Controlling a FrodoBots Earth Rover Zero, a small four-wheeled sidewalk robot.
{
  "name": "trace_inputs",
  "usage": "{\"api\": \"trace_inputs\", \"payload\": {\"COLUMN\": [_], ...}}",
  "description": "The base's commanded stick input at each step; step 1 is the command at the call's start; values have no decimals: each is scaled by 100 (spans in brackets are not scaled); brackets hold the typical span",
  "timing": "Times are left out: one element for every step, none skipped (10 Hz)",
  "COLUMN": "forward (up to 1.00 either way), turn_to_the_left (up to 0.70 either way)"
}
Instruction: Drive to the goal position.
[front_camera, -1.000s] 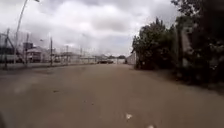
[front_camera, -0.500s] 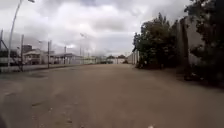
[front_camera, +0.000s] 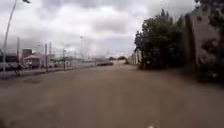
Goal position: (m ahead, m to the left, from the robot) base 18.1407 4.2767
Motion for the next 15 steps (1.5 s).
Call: {"api": "trace_inputs", "payload": {"forward": [100, 100, 100, 100, 100, 100, 100, 100, 100, 100, 100, 100, 100, 100, 100], "turn_to_the_left": [-14, 0, 0, 0, 0, 0, 0, 0, 0, 0, 0, 0, 0, 0, 0]}}
